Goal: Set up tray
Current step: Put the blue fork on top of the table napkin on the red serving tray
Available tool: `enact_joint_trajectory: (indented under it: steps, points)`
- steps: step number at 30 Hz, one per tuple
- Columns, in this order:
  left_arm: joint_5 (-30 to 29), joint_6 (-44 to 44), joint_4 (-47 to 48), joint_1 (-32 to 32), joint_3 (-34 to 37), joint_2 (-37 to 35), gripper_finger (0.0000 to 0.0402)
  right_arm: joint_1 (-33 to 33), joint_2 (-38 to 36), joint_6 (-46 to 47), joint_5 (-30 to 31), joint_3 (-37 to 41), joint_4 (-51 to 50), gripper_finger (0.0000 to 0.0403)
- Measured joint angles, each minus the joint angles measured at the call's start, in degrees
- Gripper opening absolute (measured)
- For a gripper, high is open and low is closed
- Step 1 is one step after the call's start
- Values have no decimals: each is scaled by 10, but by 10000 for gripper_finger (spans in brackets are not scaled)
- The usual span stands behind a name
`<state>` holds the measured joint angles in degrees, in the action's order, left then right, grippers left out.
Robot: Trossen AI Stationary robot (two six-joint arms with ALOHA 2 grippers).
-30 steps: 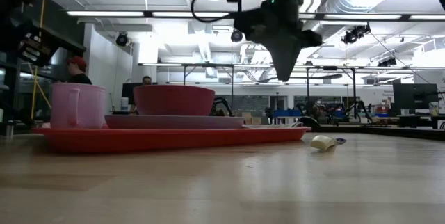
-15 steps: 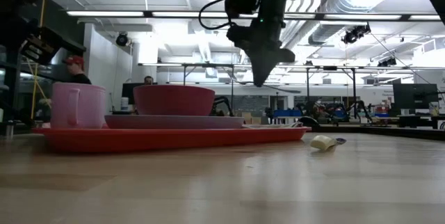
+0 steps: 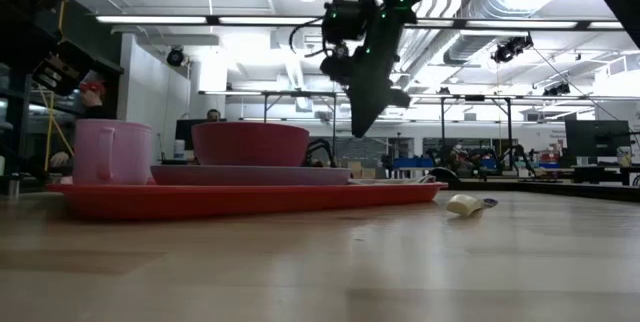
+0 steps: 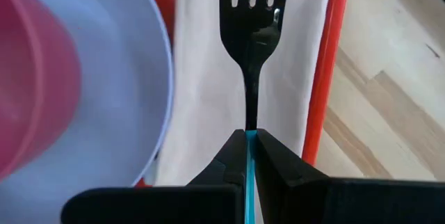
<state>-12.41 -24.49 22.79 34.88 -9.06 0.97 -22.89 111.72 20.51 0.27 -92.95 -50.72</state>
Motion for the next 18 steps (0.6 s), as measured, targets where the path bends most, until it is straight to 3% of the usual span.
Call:
enact_joint_trajectory:
  steps: [18]
  points:
    - [-8, -11, -3, 0, 0, 0, 117, -5, 76, 15, -37, 0, 44, 0]
